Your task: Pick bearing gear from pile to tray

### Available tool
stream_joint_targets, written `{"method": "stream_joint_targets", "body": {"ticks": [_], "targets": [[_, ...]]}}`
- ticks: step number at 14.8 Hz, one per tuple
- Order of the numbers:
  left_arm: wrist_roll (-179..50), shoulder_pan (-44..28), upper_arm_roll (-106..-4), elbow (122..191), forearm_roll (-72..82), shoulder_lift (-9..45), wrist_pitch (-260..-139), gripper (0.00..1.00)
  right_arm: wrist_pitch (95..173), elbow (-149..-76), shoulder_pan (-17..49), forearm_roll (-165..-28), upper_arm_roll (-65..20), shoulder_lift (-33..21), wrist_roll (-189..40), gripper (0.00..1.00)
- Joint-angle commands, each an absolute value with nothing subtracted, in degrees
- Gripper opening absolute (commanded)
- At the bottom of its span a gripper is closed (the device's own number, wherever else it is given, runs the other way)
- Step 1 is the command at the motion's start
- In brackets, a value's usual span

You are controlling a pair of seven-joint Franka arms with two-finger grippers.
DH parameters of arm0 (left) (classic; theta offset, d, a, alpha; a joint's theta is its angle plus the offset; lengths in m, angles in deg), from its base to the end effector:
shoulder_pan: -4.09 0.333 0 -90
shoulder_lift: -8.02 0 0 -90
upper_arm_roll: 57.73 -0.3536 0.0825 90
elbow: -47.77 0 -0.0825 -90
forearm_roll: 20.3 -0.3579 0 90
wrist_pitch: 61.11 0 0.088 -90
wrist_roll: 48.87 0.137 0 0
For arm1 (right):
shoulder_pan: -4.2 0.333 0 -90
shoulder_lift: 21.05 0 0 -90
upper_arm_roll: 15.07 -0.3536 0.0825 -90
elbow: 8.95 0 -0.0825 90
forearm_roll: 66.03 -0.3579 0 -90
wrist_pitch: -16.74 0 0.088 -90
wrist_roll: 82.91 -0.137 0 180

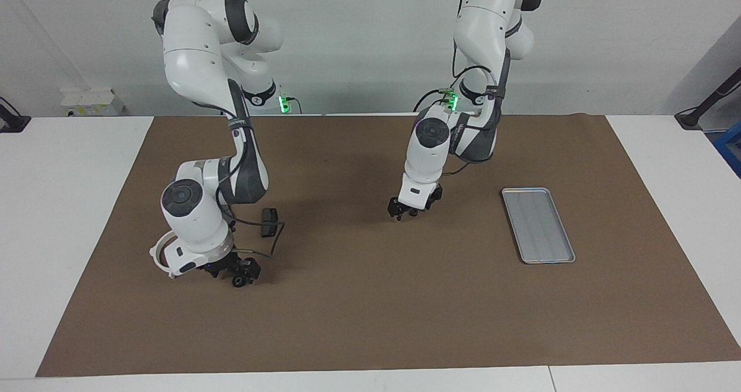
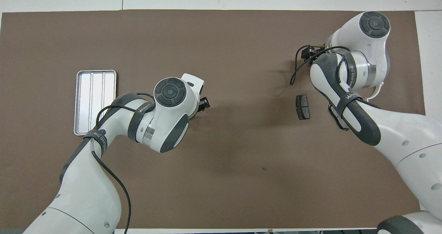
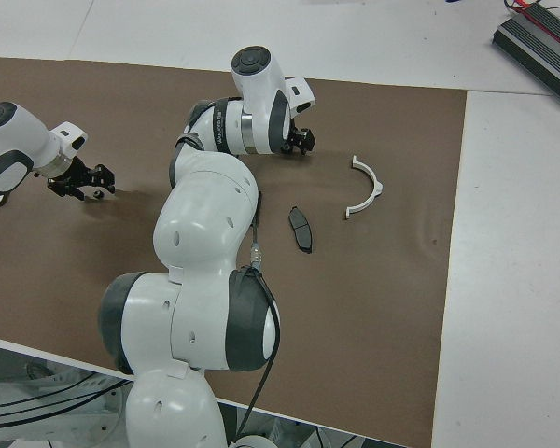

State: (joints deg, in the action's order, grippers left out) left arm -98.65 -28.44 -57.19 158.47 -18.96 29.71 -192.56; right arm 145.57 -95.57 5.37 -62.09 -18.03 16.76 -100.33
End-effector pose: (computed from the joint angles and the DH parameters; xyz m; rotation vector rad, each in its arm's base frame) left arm 0.5134 -0.3351 0.3123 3.0994 0.4810 -0.0410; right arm 0.7209 0.0418 0.2981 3.1139 -0.3171 0.1269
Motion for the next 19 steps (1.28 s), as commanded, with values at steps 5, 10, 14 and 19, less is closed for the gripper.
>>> {"method": "stream_joint_targets", "body": {"ticks": [5,10,14,19], "targets": [[-99.1,-29.6,-58.1,160.6,-18.2,28.1,-192.8,0.01,147.4,-96.6,4.6,-61.2,-18.6,17.1,-100.6,0.24],[-88.6,-22.5,-59.0,157.4,-18.4,21.6,-179.7,0.0,146.1,-96.4,4.9,-61.2,-18.6,17.0,-100.6,0.0],[-62.7,-8.4,-59.0,158.9,-18.4,17.2,-172.8,0.0,142.1,-94.7,5.3,-61.3,-18.6,16.6,-100.6,0.0],[-46.7,2.1,-59.0,168.9,-18.4,15.4,-185.2,0.0,121.5,-86.6,7.5,-61.5,-19.3,11.7,-100.3,0.0]]}}
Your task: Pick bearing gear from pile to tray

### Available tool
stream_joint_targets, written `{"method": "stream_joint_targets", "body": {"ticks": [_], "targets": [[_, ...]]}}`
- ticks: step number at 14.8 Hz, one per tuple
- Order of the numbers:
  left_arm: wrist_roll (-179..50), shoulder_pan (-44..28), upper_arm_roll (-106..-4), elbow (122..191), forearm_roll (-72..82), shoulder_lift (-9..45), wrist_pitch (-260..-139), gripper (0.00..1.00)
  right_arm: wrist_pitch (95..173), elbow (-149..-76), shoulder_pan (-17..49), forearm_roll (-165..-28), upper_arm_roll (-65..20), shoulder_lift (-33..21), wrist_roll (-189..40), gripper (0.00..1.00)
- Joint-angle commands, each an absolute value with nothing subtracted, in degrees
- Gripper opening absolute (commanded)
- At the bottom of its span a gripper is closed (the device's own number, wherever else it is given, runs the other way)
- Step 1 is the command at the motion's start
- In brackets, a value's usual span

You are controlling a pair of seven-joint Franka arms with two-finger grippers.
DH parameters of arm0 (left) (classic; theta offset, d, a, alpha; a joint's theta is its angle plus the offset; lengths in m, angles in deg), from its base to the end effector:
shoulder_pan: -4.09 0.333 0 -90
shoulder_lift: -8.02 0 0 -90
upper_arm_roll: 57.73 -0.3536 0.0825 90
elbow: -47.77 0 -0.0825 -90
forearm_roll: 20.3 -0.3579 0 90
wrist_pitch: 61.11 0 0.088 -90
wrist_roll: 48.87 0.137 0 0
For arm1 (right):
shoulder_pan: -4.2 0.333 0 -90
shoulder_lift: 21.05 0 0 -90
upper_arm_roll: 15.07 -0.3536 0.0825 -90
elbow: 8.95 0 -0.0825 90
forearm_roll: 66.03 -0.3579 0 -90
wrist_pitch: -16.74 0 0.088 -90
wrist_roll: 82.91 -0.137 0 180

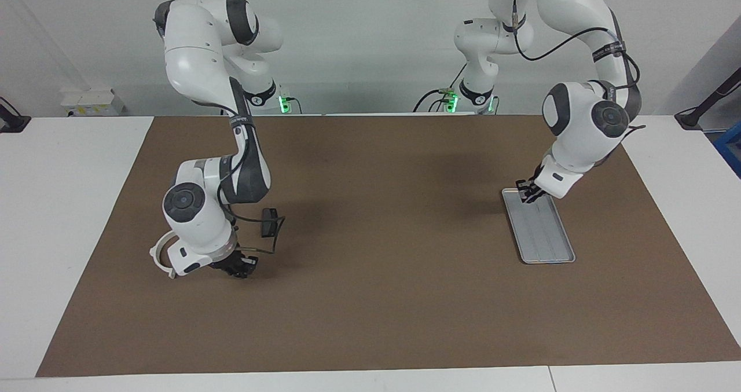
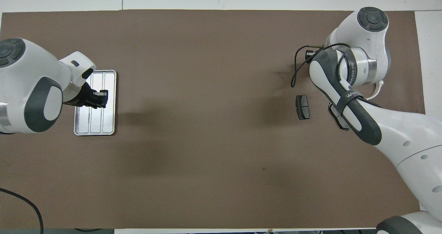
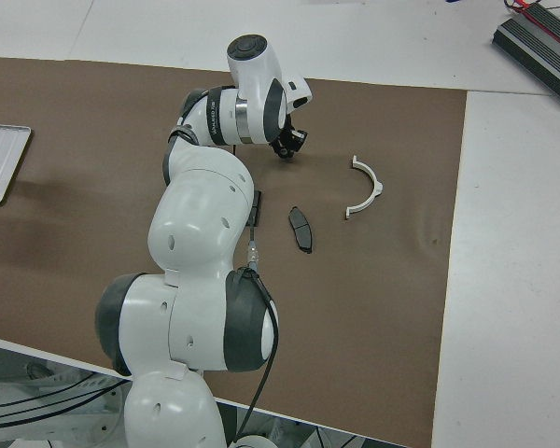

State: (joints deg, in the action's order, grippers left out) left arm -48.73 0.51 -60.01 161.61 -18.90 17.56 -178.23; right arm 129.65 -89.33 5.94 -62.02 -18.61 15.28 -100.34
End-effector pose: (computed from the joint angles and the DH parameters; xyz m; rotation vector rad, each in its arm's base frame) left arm 0.5566 -0.0153 0.3943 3.1235 -0.0203 -0.1708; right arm 0.7098 0.0503 0.3399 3.0869 -0.2996 -0.0907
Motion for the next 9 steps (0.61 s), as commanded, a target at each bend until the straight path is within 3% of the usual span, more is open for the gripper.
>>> {"method": "stream_joint_targets", "body": {"ticks": [1,5,9], "targets": [[-46.6,2.2,-59.0,171.1,-18.4,15.3,-187.7,0.0,116.8,-85.1,9.7,-62.2,-19.3,9.9,-100.6,0.0],[-46.0,2.6,-59.1,172.5,-18.4,15.7,-189.9,0.0,103.0,-75.3,21.1,-67.6,-19.5,7.2,-120.7,0.0],[-45.8,3.5,-59.1,174.2,-18.4,15.5,-191.7,0.0,111.7,-76.0,32.2,-71.1,-19.1,7.9,-144.6,0.0]]}}
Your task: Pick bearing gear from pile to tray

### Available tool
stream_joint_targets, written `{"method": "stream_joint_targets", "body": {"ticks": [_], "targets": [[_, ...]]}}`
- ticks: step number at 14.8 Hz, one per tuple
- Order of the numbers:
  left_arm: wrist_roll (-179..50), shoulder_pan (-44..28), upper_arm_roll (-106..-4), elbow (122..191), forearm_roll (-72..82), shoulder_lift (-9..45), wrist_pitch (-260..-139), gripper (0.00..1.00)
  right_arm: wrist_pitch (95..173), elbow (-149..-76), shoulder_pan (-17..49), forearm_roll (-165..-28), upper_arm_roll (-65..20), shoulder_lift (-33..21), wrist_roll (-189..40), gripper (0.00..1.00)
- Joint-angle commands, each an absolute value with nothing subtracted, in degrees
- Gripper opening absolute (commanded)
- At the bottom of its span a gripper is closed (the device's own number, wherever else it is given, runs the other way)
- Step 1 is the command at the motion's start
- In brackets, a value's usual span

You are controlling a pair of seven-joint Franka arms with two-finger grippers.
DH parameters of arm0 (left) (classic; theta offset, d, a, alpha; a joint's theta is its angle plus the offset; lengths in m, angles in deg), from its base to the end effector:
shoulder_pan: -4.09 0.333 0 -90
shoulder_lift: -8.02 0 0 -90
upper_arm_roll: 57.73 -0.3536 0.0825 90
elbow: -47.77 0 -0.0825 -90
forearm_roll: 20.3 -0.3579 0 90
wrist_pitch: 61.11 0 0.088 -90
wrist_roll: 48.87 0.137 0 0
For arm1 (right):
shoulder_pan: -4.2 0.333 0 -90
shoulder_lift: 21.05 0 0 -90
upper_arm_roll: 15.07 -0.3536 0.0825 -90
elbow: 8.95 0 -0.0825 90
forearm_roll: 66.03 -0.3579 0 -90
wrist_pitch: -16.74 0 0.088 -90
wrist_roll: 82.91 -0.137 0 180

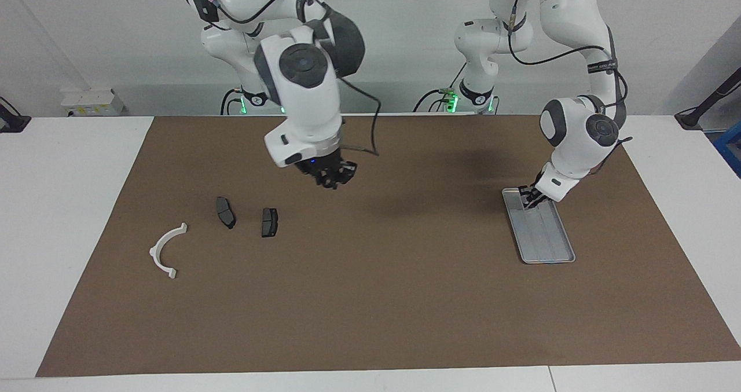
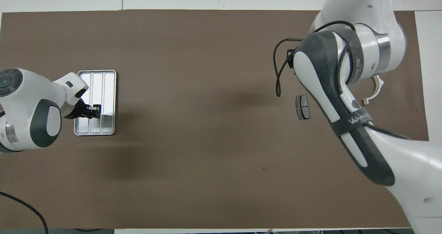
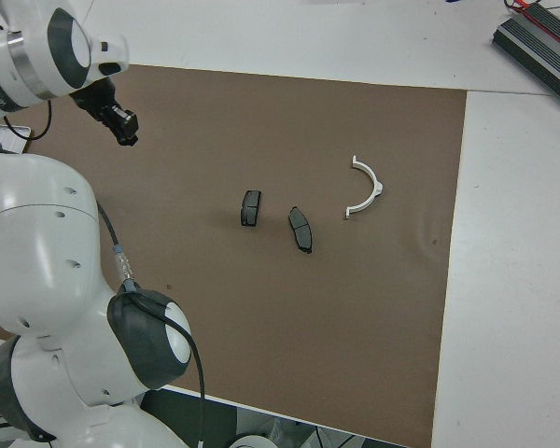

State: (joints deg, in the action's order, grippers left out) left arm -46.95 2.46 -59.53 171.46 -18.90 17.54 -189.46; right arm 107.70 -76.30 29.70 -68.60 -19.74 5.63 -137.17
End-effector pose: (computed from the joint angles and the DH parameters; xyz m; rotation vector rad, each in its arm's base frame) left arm 0.5333 0.0000 0.3393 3.1239 -0.0231 -0.1320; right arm 0.5875 0.3335 0.5287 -3.0410 0.6642 0.1453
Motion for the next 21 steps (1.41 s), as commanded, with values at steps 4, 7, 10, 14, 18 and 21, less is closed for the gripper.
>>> {"method": "stream_joint_targets", "body": {"ticks": [4,7,10,14,18,21], "targets": [[-44.2,3.8,-59.1,174.7,-18.4,15.7,-192.5,0.0,125.9,-82.8,39.0,-68.9,-18.9,12.6,-153.3,0.0],[-44.2,3.8,-59.0,175.6,-18.4,15.8,-194.0,0.06,137.0,-83.6,41.1,-62.0,-18.9,19.6,-159.4,0.0],[-44.8,3.8,-59.0,175.6,-18.4,15.8,-194.2,0.74,140.1,-83.8,41.1,-60.8,-18.9,22.6,-159.5,0.0],[-45.6,3.7,-59.0,172.9,-18.2,15.5,-191.1,0.94,139.4,-83.4,41.0,-60.0,-18.7,23.2,-159.4,0.0],[-57.0,-1.7,-58.7,167.3,-18.2,16.0,-187.2,1.0,134.5,-82.6,40.9,-59.7,-18.5,23.0,-159.4,1.0],[-64.9,-6.1,-58.7,166.8,-18.2,16.3,-187.7,1.0,125.2,-75.2,37.5,-60.4,-19.1,22.5,-158.3,1.0]]}}
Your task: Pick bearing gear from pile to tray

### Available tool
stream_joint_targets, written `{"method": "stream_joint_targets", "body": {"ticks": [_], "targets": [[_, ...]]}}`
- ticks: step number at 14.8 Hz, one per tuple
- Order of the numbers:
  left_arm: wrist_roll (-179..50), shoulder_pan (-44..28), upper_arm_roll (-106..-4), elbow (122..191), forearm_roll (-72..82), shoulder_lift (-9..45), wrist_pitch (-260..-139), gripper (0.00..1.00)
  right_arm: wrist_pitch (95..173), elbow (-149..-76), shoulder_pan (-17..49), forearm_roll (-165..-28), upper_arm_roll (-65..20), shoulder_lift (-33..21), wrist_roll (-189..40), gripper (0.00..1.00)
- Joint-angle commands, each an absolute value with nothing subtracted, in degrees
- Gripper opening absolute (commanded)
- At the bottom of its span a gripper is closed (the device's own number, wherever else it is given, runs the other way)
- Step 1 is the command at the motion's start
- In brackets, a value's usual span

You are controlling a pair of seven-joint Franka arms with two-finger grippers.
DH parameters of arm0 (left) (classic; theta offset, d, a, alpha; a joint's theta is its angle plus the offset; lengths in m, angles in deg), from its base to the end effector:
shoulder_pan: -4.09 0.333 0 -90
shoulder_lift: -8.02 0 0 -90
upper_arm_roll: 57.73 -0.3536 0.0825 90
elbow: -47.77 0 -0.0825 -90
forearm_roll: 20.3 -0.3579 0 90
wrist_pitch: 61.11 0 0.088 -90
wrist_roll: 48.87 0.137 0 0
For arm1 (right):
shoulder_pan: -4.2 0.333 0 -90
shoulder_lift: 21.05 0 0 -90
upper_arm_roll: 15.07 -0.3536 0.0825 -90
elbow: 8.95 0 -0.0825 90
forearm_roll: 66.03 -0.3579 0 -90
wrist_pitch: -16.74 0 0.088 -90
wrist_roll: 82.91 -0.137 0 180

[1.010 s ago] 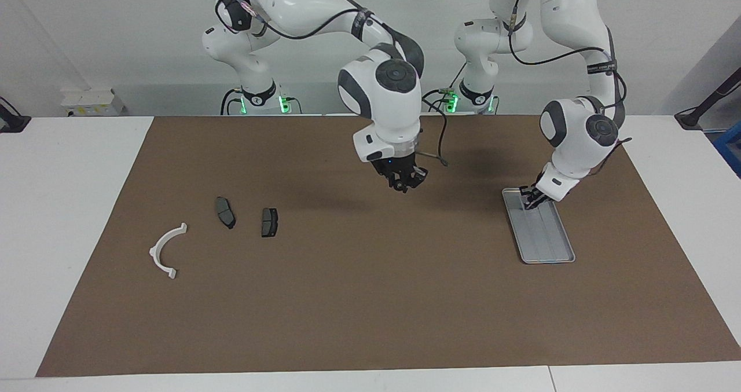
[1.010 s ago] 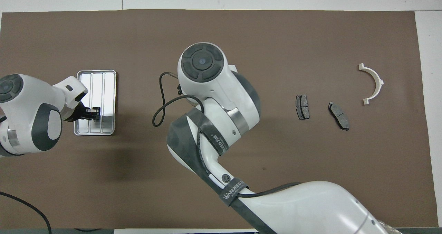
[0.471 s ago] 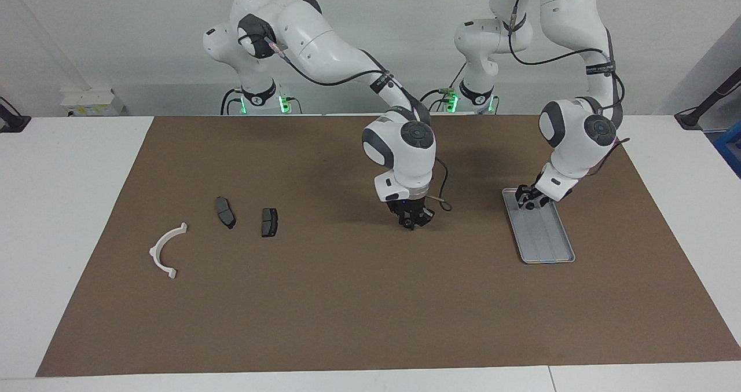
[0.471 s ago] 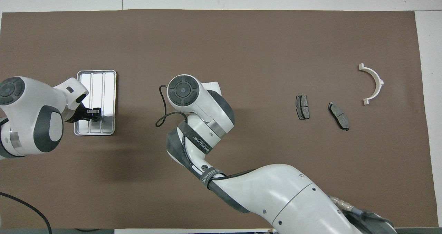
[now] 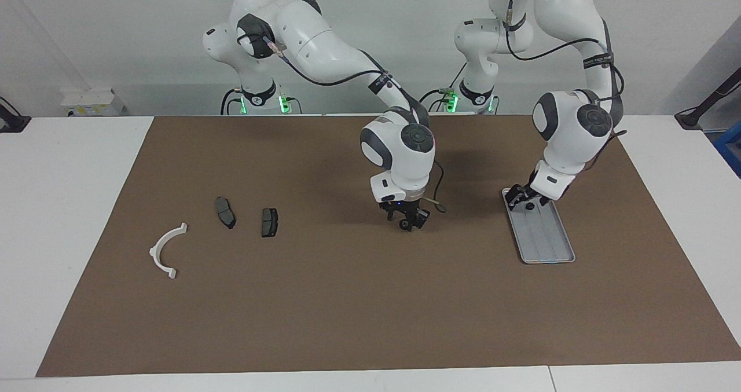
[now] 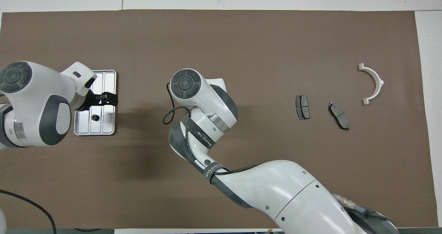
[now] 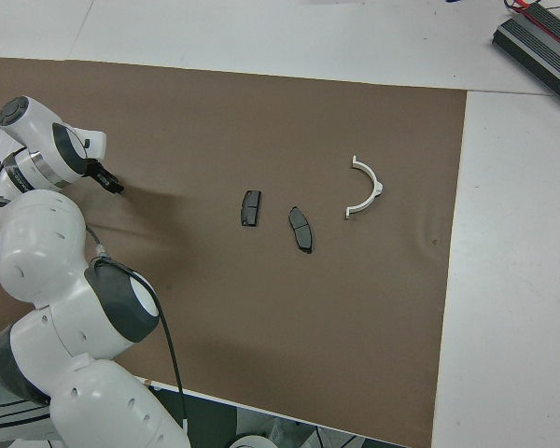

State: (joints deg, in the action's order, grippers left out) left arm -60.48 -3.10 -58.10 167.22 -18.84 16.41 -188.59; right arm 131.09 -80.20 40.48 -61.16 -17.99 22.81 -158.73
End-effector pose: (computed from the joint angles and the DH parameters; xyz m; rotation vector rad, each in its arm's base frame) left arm 0.5495 -0.0672 0.3788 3.1197 0.1547 -0.0145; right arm 0.5921 0.4602 0.3160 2.9614 -0.9447 0.0446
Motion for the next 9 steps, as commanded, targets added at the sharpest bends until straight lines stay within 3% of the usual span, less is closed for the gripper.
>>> {"method": "stream_joint_targets", "body": {"ticks": [1,5,9], "targets": [[-67.6,-7.8,-58.8,166.8,-18.2,16.3,-188.1,1.0,123.4,-73.5,36.1,-60.8,-19.1,21.8,-156.1,1.0],[-79.0,-14.2,-58.8,165.6,-18.3,16.5,-189.1,1.0,120.9,-73.6,28.1,-67.5,-19.1,15.4,-140.6,1.0],[-94.2,-24.4,-59.0,156.2,-18.4,24.3,-188.5,1.0,117.7,-74.7,24.2,-68.0,-19.1,13.2,-132.5,1.0]]}}
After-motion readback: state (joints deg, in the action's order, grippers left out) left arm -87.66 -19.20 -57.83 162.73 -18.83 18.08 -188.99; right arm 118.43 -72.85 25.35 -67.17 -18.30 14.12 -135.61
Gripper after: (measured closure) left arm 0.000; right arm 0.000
